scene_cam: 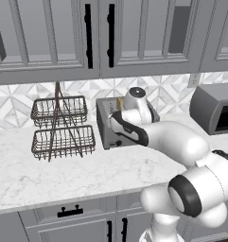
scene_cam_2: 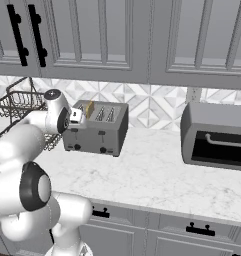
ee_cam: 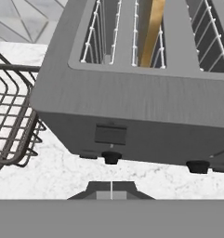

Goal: Start the toaster. Once the lever pops up, take the bread to the plate on the dining counter.

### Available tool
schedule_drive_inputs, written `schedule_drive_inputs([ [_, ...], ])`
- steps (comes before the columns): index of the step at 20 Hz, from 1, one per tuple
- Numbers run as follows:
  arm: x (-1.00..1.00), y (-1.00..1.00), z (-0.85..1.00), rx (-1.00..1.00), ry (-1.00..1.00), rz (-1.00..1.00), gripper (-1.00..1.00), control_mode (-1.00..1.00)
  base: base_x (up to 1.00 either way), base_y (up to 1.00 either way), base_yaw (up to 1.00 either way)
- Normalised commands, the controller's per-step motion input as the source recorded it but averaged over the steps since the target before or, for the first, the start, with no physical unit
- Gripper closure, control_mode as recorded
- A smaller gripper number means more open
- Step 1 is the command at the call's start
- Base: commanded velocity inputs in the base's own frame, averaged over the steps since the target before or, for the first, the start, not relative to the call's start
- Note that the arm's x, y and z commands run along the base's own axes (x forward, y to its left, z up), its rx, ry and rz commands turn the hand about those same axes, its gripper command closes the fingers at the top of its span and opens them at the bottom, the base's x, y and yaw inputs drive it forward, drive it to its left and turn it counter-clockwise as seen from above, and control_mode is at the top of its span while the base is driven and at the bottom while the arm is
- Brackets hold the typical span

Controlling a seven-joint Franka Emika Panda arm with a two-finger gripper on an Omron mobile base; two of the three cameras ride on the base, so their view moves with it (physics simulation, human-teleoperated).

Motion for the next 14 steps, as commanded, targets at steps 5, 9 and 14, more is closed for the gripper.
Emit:
schedule_drive_inputs([
  [5,0.09,0.00,-0.06,0.00,-0.02,0.00,1.00,-1.00,0.00,0.00,0.00],
  [9,0.14,0.00,-0.08,0.00,-0.01,0.00,1.00,-1.00,0.00,0.00,0.00],
  [14,0.19,0.00,-0.13,0.00,-0.01,0.00,1.00,-1.00,0.00,0.00,0.00],
])
